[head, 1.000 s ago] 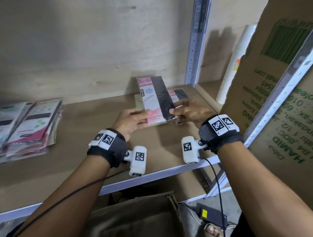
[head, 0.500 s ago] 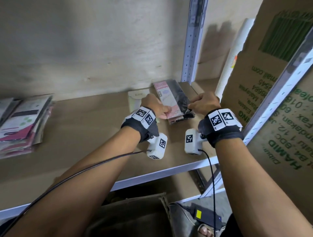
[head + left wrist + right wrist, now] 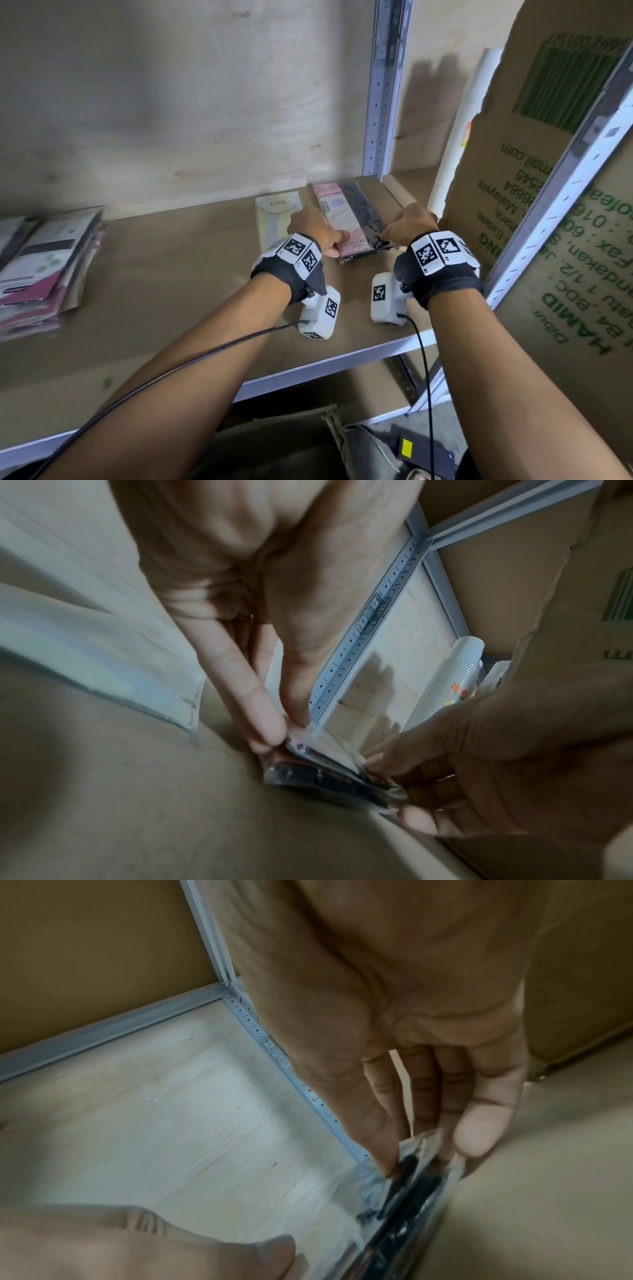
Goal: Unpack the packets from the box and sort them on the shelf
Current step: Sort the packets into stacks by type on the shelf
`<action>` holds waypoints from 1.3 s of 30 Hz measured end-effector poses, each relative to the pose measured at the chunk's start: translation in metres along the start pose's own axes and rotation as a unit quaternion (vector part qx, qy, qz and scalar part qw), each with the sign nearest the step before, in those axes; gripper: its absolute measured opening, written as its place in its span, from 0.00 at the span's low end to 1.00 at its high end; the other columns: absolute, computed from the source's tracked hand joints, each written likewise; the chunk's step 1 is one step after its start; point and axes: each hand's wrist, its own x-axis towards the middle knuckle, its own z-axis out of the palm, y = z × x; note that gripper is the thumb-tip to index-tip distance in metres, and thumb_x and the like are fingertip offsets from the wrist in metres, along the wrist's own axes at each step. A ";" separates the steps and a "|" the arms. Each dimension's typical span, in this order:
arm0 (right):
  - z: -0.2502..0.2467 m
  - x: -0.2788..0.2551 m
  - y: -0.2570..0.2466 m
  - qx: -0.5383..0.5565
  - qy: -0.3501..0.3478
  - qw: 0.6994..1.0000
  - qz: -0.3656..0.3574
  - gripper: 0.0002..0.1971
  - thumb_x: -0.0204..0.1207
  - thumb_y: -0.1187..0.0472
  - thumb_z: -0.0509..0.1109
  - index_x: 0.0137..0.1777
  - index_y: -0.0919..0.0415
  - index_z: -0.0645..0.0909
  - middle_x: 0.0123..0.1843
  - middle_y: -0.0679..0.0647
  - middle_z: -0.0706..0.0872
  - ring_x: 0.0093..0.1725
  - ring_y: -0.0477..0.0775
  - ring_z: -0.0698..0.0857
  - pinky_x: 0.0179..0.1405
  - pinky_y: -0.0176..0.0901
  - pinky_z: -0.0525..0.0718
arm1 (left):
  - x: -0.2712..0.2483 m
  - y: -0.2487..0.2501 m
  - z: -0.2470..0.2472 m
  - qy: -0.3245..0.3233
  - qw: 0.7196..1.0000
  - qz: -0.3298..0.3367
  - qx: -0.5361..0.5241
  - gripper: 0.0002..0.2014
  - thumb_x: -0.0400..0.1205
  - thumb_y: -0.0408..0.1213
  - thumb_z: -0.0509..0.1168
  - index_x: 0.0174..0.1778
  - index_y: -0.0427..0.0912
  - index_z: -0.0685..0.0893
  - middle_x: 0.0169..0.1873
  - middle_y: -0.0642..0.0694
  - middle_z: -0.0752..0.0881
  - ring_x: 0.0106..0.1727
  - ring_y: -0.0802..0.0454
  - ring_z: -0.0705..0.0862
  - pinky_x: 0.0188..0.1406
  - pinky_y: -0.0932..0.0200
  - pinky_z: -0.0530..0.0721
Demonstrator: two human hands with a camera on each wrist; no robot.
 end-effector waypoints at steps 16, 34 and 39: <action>0.035 -0.068 -0.059 0.161 -0.045 0.969 -0.181 0.03 0.78 0.62 0.74 0.49 0.58 0.87 0.44 0.56 0.91 0.36 0.52 0.87 0.40 0.39 0.82 | -0.021 -0.076 -0.140 0.153 0.982 0.035 -0.103 0.06 0.81 0.33 0.75 0.48 0.33 0.91 0.29 0.44 0.90 0.30 0.48 0.89 0.35 0.54 0.91; 0.218 -0.164 -0.251 0.164 -0.313 0.911 -0.213 0.06 0.83 0.63 0.69 0.53 0.66 0.76 0.34 0.58 0.82 0.28 0.54 0.81 0.24 0.40 0.81 | -0.131 -0.206 -0.379 0.401 0.903 0.019 -0.152 0.09 0.84 0.39 0.69 0.40 0.41 0.89 0.29 0.46 0.91 0.22 0.57 0.87 0.27 0.62 0.88; 0.267 -0.180 -0.306 0.141 -0.300 0.916 -0.225 0.18 0.79 0.48 0.74 0.42 0.64 0.78 0.36 0.58 0.82 0.32 0.58 0.82 0.31 0.39 0.80 | -0.146 -0.215 -0.393 0.415 0.897 0.026 -0.150 0.10 0.84 0.39 0.69 0.37 0.44 0.87 0.31 0.45 0.91 0.23 0.54 0.86 0.32 0.58 0.88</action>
